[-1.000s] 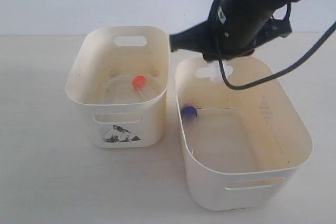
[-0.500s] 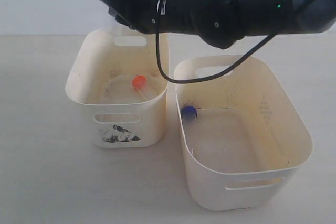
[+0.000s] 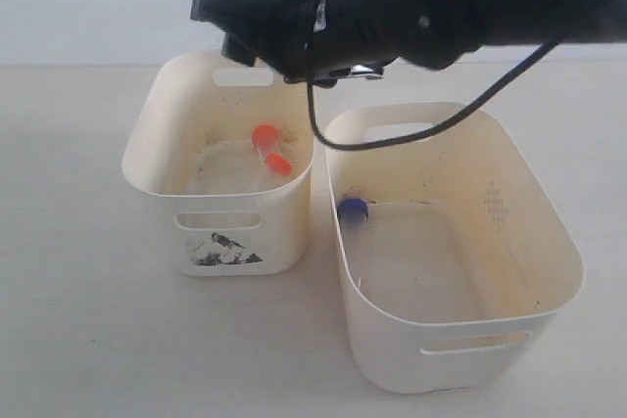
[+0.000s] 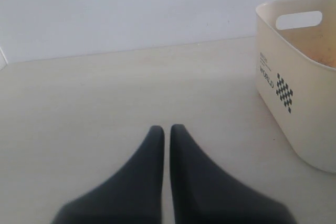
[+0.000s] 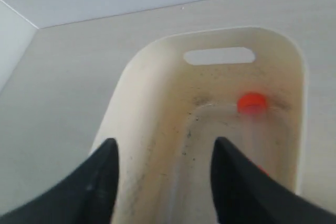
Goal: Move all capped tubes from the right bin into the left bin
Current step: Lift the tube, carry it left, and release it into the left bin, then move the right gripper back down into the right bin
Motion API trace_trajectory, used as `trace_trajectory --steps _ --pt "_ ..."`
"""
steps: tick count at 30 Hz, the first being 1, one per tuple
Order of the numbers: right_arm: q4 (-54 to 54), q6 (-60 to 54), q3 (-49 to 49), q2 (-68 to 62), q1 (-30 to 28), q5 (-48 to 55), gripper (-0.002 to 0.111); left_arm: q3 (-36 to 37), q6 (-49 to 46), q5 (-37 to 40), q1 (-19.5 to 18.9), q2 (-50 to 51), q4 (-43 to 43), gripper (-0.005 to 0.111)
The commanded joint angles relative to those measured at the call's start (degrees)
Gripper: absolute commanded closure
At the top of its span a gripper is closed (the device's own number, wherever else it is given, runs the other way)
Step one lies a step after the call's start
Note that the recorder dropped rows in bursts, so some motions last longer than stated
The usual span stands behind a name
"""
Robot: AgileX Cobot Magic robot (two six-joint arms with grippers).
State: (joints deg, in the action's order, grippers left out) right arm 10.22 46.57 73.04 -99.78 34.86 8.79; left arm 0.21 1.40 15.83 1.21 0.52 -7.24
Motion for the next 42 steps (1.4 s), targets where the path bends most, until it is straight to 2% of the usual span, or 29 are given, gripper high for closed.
trace_trajectory --steps 1,3,8,14,18,24,26,29,31,42 --pt "0.1 -7.7 0.2 8.4 -3.0 14.4 0.09 -0.2 0.7 -0.8 -0.1 -0.1 0.4 0.102" --pt "-2.5 -15.1 0.2 10.6 -4.1 22.5 0.099 -0.2 0.7 -0.8 -0.1 -0.1 0.4 0.102" --pt "-19.2 -33.7 0.2 11.6 -8.2 39.5 0.1 -0.2 0.7 -0.8 -0.1 -0.1 0.4 0.102" --pt "-24.4 -39.0 0.2 11.6 -13.5 47.6 0.1 -0.2 0.7 -0.8 -0.1 -0.1 0.4 0.102" --pt "-36.7 -49.0 0.2 10.4 -17.5 52.8 0.1 -0.2 0.7 -0.8 -0.1 -0.1 0.4 0.102" --pt "-38.9 -50.4 -2.3 7.6 -18.3 51.0 0.098 -0.2 0.7 -0.8 -0.1 -0.1 0.4 0.102" --pt "-39.3 -50.6 -4.6 6.5 -18.3 49.1 0.088 -0.2 0.7 -0.8 -0.1 -0.1 0.4 0.102" --pt "-40.6 -50.6 -7.5 4.6 -18.3 46.0 0.068 -0.2 0.7 -0.8 -0.1 -0.1 0.4 0.102" --pt "-41.8 -51.3 -8.9 3.1 -18.3 44.0 0.062 -0.2 0.7 -0.8 -0.1 -0.1 0.4 0.102" --pt "-47.6 -56.4 -9.6 -4.2 -18.3 40.0 0.062 -0.2 0.7 -0.8 -0.1 -0.1 0.4 0.102"
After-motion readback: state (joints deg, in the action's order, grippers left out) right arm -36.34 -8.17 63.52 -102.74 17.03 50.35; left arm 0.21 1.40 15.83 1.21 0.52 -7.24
